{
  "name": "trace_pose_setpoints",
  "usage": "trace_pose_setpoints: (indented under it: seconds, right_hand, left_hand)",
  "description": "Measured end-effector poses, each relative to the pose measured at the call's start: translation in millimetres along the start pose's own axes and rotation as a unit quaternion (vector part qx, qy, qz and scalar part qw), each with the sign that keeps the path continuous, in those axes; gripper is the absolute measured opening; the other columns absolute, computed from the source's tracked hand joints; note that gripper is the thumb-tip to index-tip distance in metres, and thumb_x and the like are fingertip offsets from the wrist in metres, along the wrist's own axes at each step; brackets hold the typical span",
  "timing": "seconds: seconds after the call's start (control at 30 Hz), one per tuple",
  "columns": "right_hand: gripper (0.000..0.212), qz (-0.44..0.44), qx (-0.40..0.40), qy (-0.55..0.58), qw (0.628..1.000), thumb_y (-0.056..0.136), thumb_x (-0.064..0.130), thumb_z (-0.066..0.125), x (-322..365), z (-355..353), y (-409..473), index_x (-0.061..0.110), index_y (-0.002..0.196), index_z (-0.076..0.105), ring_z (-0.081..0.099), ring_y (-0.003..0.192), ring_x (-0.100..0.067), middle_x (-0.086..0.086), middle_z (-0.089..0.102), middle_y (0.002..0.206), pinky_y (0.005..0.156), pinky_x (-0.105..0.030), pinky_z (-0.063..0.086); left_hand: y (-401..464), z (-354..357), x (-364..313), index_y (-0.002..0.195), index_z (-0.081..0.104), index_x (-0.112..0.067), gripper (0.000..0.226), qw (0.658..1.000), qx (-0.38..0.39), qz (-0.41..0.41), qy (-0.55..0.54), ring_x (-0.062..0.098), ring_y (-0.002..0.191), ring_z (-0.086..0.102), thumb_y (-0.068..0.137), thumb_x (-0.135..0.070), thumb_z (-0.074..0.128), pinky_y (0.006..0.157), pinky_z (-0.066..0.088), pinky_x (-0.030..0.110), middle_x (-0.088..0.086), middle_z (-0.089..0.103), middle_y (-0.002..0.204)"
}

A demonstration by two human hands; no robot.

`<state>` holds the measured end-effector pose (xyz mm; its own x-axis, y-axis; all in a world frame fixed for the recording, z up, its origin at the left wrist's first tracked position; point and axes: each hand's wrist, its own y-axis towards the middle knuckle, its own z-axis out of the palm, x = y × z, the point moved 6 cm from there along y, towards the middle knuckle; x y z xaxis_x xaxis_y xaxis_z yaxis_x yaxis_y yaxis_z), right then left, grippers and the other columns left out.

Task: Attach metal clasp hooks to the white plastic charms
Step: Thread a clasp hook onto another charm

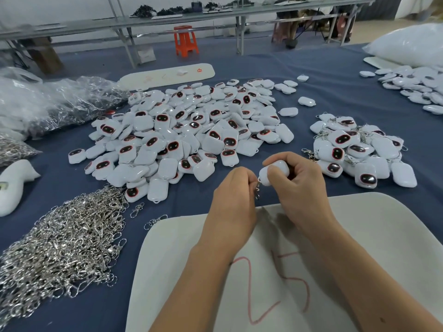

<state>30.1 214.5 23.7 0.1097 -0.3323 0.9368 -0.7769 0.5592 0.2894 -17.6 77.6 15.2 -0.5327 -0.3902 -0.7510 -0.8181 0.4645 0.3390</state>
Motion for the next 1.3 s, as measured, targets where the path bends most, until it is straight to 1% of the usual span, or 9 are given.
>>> trace_pose_setpoints:
  seconds: [0.13,0.23,0.4,0.6,0.73,0.93,1.07,1.2,1.3]
  right_hand:
    - [0.014,-0.024,0.008,-0.018,1.0,0.079,0.025,0.056,3,3,-1,0.026,0.084,0.069,0.045,0.058,-0.008,-0.003,0.063,0.071,0.053,-0.027,0.041]
    - [0.013,-0.06,0.028,-0.041,0.997,0.084,0.022,0.057,6,6,-4,0.026,0.088,0.068,0.052,0.06,-0.02,-0.002,0.063,0.071,0.057,-0.036,0.046]
    - [0.014,-0.066,0.04,-0.026,0.997,0.088,0.021,0.058,4,10,-6,0.025,0.092,0.07,0.053,0.062,-0.005,0.006,0.068,0.077,0.057,-0.021,0.045]
    - [0.018,-0.031,0.015,-0.003,0.999,0.091,0.012,0.062,-4,8,-5,0.026,0.092,0.073,0.053,0.062,-0.008,0.006,0.072,0.077,0.057,-0.021,0.045]
    - [0.021,-0.001,0.005,-0.01,1.0,0.09,0.009,0.062,-10,8,-4,0.026,0.089,0.074,0.054,0.06,-0.007,0.01,0.071,0.075,0.055,-0.019,0.044]
    - [0.02,0.046,-0.008,0.044,0.998,0.089,0.012,0.06,-15,5,-1,0.025,0.087,0.075,0.049,0.06,-0.014,0.006,0.068,0.069,0.057,-0.032,0.042]
    - [0.019,0.067,0.001,0.083,0.994,0.09,0.011,0.061,-17,6,-1,0.023,0.088,0.075,0.043,0.06,-0.019,0.001,0.062,0.065,0.056,-0.035,0.036]
    - [0.017,0.065,0.012,0.073,0.995,0.085,0.019,0.06,-16,9,-1,0.025,0.087,0.075,0.045,0.062,-0.02,-0.003,0.061,0.067,0.059,-0.039,0.039]
    - [0.019,0.053,0.011,0.044,0.998,0.088,0.014,0.06,-15,10,-1,0.025,0.086,0.075,0.046,0.061,-0.02,-0.002,0.062,0.067,0.059,-0.039,0.041]
  left_hand:
    - [1,1,1,0.08,0.047,-0.027,0.026,0.999,0.003,-0.034,0.032,0.015,0.075,0.05,0.091,-0.004,0.047,0.065,0.045,0.037,-0.008,0.054,0.082]
    - [1,1,-1,0.078,0.044,-0.027,0.03,0.997,0.008,-0.051,0.062,0.012,0.073,0.046,0.085,0.003,0.047,0.061,0.038,0.028,-0.009,0.051,0.081]
    - [-1,-1,-9,0.083,0.041,-0.022,0.031,0.993,0.013,-0.023,0.112,0.016,0.078,0.038,0.078,0.008,0.046,0.064,0.028,0.028,-0.005,0.046,0.089]
    - [2,-3,-5,0.083,0.047,-0.019,0.02,0.997,0.015,-0.044,0.068,0.017,0.07,0.042,0.087,0.0,0.045,0.059,0.037,0.036,-0.002,0.053,0.079]
    - [6,2,3,0.108,0.064,-0.017,0.017,0.997,0.037,-0.061,0.029,0.023,0.087,0.06,0.101,-0.012,0.049,0.079,0.051,0.048,0.0,0.067,0.094]
    - [4,-6,14,0.113,0.069,-0.021,0.028,0.997,-0.011,-0.046,-0.068,0.004,0.091,0.071,0.094,-0.002,0.063,0.087,0.058,0.03,-0.011,0.075,0.096]
    - [5,-11,17,0.097,0.069,-0.024,0.028,0.988,-0.06,-0.047,-0.134,0.002,0.08,0.073,0.087,0.002,0.071,0.074,0.052,0.012,-0.017,0.075,0.084]
    - [7,-15,16,0.088,0.065,-0.031,0.035,0.992,-0.072,-0.04,-0.095,0.0,0.079,0.071,0.085,0.003,0.072,0.071,0.052,0.013,-0.017,0.073,0.078]
    - [7,-16,11,0.093,0.066,-0.027,0.027,0.996,-0.072,-0.036,-0.03,-0.002,0.078,0.069,0.086,-0.002,0.071,0.075,0.057,0.024,-0.02,0.068,0.074]
